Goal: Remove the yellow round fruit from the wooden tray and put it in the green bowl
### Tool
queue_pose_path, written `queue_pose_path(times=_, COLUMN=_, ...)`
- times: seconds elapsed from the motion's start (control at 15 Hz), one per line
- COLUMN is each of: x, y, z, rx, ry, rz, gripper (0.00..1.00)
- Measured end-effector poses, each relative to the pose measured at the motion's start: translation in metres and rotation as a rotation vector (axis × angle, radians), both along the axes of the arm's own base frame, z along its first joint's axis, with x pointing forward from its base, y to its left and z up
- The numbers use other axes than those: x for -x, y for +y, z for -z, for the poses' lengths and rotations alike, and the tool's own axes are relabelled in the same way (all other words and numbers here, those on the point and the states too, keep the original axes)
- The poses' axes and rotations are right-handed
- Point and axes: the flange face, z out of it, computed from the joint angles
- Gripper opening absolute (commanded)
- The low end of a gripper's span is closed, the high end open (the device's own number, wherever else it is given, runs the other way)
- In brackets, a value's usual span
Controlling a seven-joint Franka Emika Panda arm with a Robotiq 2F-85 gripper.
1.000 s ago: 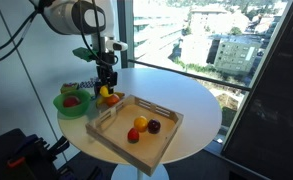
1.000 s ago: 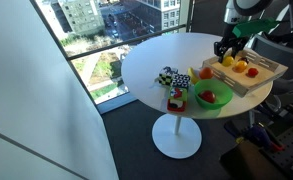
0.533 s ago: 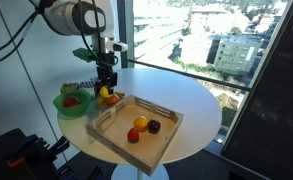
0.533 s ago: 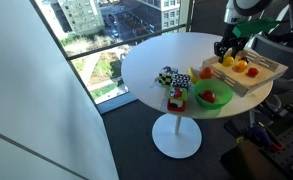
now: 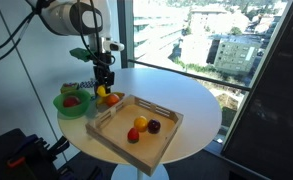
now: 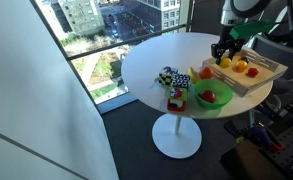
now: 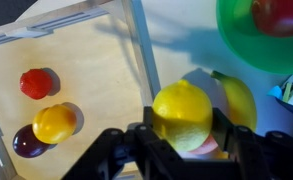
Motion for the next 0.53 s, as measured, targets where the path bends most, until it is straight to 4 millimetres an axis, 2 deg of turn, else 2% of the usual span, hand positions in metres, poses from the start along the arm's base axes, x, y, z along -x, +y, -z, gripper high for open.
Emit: queue_pose_path(times=0.53, x=0.005, y=0.050, z=0.000, rx=-0.006, ry=0.000, rz=-0.101, gripper=0.34)
